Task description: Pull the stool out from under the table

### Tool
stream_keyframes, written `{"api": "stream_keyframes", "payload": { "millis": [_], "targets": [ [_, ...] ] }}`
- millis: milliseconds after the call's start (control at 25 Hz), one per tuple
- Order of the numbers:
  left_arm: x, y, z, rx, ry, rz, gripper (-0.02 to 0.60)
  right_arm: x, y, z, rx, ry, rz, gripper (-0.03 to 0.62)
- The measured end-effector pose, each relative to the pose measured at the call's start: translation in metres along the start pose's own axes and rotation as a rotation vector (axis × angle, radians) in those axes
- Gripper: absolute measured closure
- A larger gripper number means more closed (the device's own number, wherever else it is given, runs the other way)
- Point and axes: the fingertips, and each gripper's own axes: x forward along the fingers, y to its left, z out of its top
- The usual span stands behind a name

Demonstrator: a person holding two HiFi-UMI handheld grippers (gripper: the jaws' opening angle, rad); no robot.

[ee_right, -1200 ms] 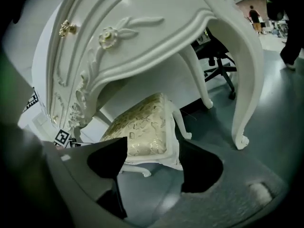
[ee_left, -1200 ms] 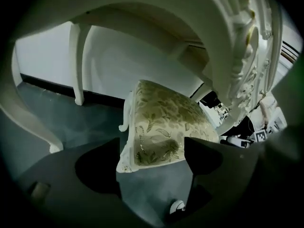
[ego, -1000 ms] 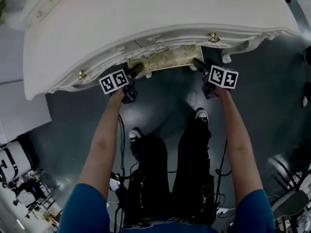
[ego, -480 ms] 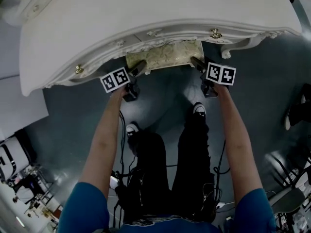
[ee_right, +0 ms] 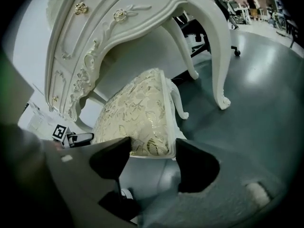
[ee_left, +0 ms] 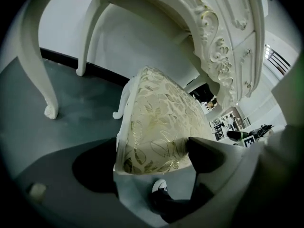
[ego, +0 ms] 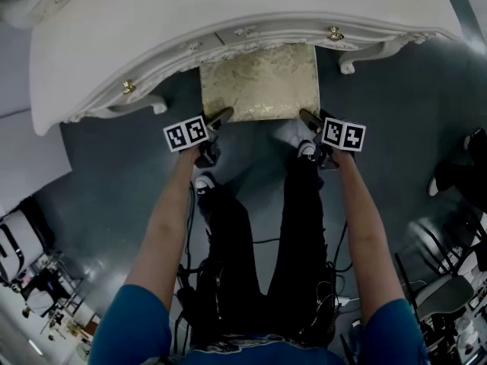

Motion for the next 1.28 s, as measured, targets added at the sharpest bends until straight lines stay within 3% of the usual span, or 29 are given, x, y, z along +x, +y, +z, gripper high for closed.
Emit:
{"api": "stream_keyframes", "payload": {
  "millis": [400,720,1040,1160,1280],
  "targets": [
    [-0.033,-0.003,-0.085,-0.018,0.114,-0.007,0.098,-0.045,-0.006,-0.084,0.013,0.061,-0.091,0.293],
    [-0.058,-0.003,-0.145,-0.115,0.152,0.0,0.104,-0.062,-0.005,-0.117,-0.045,0.103,-0.153,0.342],
    [-0.078,0.007,-0.179,-0.12,0.222,-0.001,0.097,-0.074,0.004,-0.158,-0.033,0.206,-0.165,0.341],
    [-0.08,0.007,-0.182,-0.074,0.272,0.014,0.095,-0.078,0.005,-0.163,-0.041,0.221,-0.178,0.339],
    [-0.083,0.003,-0.177,0.066,0.324,0.041,0.105,-0.079,0.009,-0.158,-0.101,0.22,-0.186,0.35]
  ]
}}
